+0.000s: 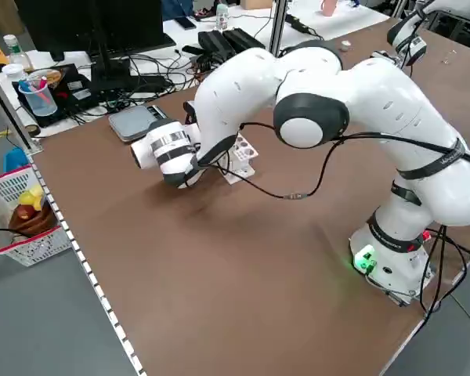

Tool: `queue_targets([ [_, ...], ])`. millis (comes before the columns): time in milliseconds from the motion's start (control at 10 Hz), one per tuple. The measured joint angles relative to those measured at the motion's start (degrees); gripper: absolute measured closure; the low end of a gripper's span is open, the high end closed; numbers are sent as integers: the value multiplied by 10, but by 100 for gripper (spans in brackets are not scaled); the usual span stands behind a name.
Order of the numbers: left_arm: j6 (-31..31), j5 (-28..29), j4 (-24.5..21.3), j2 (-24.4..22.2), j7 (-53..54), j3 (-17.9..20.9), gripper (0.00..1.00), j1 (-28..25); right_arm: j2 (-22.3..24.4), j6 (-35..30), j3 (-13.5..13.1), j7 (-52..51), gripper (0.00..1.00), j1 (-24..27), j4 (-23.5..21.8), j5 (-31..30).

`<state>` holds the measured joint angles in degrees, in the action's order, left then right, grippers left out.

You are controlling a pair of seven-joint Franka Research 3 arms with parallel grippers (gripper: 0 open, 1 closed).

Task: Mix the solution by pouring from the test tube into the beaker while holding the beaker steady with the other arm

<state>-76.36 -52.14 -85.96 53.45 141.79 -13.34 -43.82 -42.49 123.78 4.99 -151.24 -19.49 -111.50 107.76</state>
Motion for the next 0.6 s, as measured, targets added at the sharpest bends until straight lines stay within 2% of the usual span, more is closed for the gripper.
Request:
queue_targets([
  [600,2,-1,-7,4,0,0,61,0,-1,1,10,-1,0,-2,1,1],
])
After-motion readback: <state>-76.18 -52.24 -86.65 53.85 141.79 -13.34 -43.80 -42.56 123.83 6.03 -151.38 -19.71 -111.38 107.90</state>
